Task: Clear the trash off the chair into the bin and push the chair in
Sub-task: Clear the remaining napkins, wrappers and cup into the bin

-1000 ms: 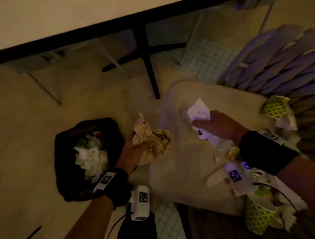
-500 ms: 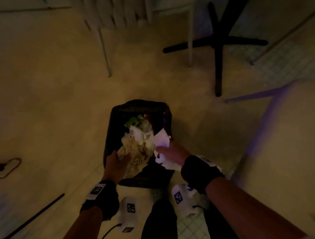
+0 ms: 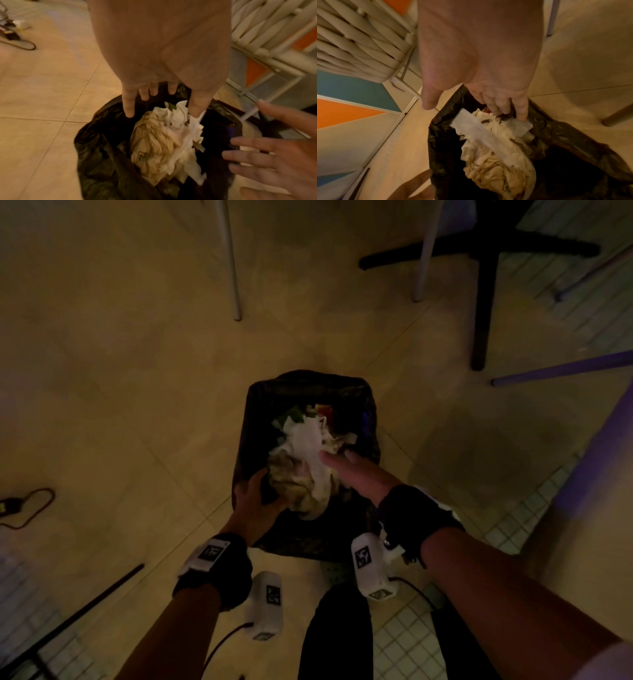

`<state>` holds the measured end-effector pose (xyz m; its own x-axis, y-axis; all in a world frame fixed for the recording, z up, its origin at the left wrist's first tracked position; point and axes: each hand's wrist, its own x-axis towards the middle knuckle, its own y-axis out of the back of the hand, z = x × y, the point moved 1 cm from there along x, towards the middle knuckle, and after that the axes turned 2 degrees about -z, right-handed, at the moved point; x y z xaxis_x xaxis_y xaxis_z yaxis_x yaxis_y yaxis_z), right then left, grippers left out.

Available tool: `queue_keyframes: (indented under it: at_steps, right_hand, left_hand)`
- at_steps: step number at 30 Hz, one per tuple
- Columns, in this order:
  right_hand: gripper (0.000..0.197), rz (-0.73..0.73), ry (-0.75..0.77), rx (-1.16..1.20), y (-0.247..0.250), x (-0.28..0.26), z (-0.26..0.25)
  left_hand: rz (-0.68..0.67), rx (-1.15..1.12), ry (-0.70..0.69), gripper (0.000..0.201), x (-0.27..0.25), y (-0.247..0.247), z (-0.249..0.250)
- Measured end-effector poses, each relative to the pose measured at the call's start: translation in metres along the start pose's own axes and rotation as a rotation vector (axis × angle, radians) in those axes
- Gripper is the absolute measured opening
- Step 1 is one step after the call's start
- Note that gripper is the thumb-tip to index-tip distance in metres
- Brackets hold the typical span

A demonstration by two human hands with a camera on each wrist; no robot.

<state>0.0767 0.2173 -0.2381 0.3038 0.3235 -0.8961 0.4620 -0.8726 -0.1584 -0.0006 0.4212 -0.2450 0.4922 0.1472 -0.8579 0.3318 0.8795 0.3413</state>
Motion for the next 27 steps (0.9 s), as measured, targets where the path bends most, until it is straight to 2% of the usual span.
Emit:
queue_keyframes:
  at_steps: [3, 5, 6, 8, 9, 11, 13, 14, 15, 18, 20, 21, 23, 25, 27]
  right_hand:
    - [0.052, -0.034, 0.054, -0.009, 0.01, -0.039, 0.008]
    - [0.032, -0.025, 0.035, -0.031, 0.022, -0.065, 0.017]
    - [0.03, -0.002, 0.024, -0.071, 0.031, -0.077, 0.025]
    - [0.042, 0.074, 0.045, -0.123, 0.061, -0.099, 0.043]
    - [0.044, 0.091, 0.06, -0.099, 0.078, -0.115, 0.048]
    - [0.042, 0.108, 0.112, 0.017, 0.122, -0.154, 0.065]
    - [0.025, 0.146, 0.212, 0.122, 0.176, -0.203, 0.084]
    - [0.016, 0.206, 0.256, 0.156, 0.205, -0.23, 0.096]
    - [0.018, 0.307, 0.281, 0.159, 0.235, -0.255, 0.108]
    - [0.021, 0.81, 0.325, 0.019, 0.324, -0.311, 0.156]
    - [0.026, 1.126, 0.262, -0.063, 0.377, -0.34, 0.188]
    - [0.032, 1.232, 0.206, -0.085, 0.4, -0.352, 0.201]
    - [0.046, 1.339, 0.071, -0.122, 0.44, -0.367, 0.22]
    - [0.062, 1.41, -0.003, -0.141, 0.476, -0.368, 0.224]
    - [0.08, 1.407, -0.081, -0.055, 0.507, -0.359, 0.22]
  left_hand:
    - [-0.021, -0.01, -0.03, 0.072, -0.017, -0.01, 0.004]
    - [-0.032, 0.027, -0.113, 0.048, -0.027, -0.025, 0.017]
    - [-0.047, 0.043, -0.148, 0.041, -0.032, -0.039, 0.025]
    - [-0.051, 0.044, -0.196, 0.06, -0.041, -0.072, 0.055]
    - [-0.077, 0.018, -0.22, 0.056, -0.043, -0.087, 0.07]
    - [-0.175, 0.063, -0.295, 0.032, -0.058, -0.12, 0.108]
    - [-0.241, 0.148, -0.345, 0.028, -0.07, -0.156, 0.143]
    - [-0.259, 0.175, -0.38, 0.027, -0.076, -0.173, 0.161]
    - [-0.269, 0.191, -0.419, 0.027, -0.082, -0.191, 0.179]
    - [-0.322, 0.243, -0.509, 0.028, -0.095, -0.25, 0.228]
    - [-0.362, 0.273, -0.593, 0.033, -0.106, -0.292, 0.258]
    - [-0.356, 0.292, -0.645, 0.036, -0.111, -0.313, 0.272]
    - [-0.383, 0.327, -0.697, 0.035, -0.126, -0.354, 0.299]
    - [-0.426, 0.379, -0.743, 0.019, -0.139, -0.389, 0.317]
    - [-0.464, 0.394, -0.765, 0.018, -0.146, -0.417, 0.329]
